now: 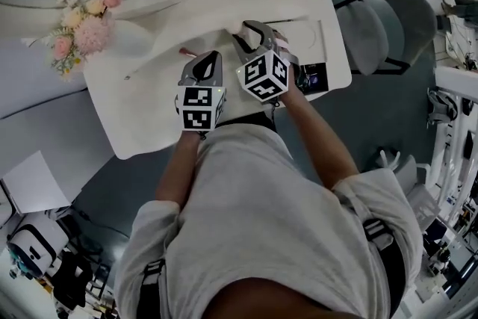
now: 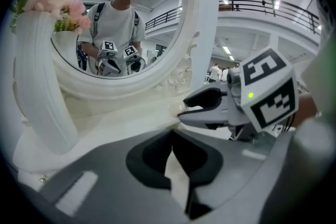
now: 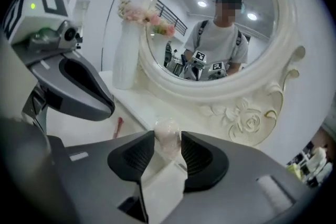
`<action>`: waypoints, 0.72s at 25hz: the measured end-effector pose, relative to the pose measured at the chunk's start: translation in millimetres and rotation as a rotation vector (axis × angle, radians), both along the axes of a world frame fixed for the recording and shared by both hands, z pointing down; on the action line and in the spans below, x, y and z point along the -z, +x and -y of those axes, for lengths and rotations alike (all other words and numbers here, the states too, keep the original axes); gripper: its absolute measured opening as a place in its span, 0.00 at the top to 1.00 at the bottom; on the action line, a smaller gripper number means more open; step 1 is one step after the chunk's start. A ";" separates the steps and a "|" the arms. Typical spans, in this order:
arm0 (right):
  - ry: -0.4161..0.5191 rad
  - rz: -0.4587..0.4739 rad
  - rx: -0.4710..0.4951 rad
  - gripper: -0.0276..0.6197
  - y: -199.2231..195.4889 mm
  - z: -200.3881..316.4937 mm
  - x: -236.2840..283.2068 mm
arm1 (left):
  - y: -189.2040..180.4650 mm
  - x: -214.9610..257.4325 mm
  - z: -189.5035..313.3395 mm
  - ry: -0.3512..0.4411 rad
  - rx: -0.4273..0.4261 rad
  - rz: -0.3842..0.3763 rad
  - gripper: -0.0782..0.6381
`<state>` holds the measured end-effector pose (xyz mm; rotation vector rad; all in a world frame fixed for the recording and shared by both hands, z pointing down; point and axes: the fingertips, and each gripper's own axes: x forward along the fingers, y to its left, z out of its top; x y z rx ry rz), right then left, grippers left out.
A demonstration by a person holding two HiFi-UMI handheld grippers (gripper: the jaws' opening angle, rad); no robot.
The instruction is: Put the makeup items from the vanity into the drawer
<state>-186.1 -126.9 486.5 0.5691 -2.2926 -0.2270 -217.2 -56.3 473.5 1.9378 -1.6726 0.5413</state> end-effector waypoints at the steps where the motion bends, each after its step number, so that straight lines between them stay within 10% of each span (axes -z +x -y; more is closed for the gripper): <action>1: -0.035 0.025 -0.023 0.70 5.6 -1.3 0.6 | 4.6 -0.1 0.4 -0.002 -0.012 0.001 0.89; 18: -0.413 0.293 -0.267 0.70 127.2 -27.0 -1.4 | 108.7 -8.0 23.0 -0.025 -0.214 -0.011 0.89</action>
